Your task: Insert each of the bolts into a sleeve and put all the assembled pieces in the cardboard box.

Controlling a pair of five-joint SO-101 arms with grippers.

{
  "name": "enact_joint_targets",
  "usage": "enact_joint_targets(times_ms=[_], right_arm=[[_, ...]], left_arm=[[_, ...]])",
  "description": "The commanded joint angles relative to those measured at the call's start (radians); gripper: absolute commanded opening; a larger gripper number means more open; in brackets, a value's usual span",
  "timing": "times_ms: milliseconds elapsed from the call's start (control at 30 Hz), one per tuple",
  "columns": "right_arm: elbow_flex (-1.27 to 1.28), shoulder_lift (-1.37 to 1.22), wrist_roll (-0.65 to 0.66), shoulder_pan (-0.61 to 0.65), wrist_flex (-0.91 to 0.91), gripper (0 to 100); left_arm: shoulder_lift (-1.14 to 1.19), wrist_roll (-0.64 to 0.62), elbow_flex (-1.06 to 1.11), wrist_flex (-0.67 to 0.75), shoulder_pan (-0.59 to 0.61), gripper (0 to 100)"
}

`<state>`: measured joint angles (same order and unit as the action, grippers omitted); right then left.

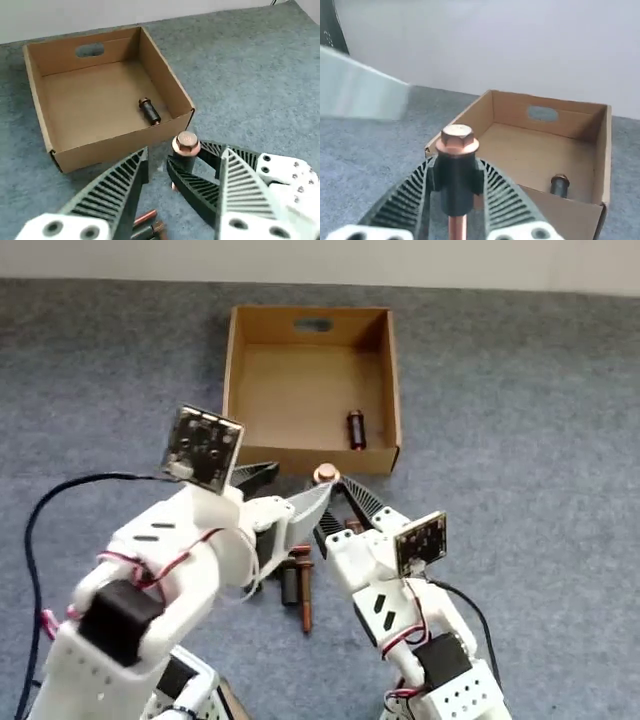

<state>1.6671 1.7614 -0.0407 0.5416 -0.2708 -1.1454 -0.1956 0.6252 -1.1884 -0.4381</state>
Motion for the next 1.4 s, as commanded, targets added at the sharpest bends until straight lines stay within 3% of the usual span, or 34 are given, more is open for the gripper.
enact_joint_targets(times_ms=[0, 133, 267, 433, 633, 933, 1200, 1367], right_arm=[[-0.013, 0.013, -0.006, -0.012, 0.001, 0.6], [-0.013, 0.013, -0.006, -0.012, 0.001, 0.6], [-0.012, 0.013, -0.006, -0.012, -0.004, 0.6], [-0.021, 0.004, -0.008, -0.012, -0.059, 0.6], [-0.154, 0.001, -0.008, -0.013, -0.176, 0.6], [-0.562, -0.073, -0.002, -0.013, -0.346, 0.9], [-1.055, -0.759, -0.002, -0.015, -0.346, 0.9], [-1.308, -1.188, -0.008, -0.102, -0.346, 0.9]], left_arm=[[-0.004, 0.069, -0.136, -0.141, 0.062, 20], [0.004, 0.236, -0.059, -0.169, 0.289, 0], [0.004, 0.316, 0.234, -0.054, 0.490, 3], [-0.004, 0.379, 0.596, 0.242, 0.618, 1], [-0.004, 0.377, 0.828, 0.468, 0.608, 1], [-0.004, 0.376, 0.898, 0.499, 0.489, 1], [-0.004, 0.381, 1.067, 0.758, 0.386, 1], [-0.004, 0.381, 1.067, 0.767, 0.414, 1]])
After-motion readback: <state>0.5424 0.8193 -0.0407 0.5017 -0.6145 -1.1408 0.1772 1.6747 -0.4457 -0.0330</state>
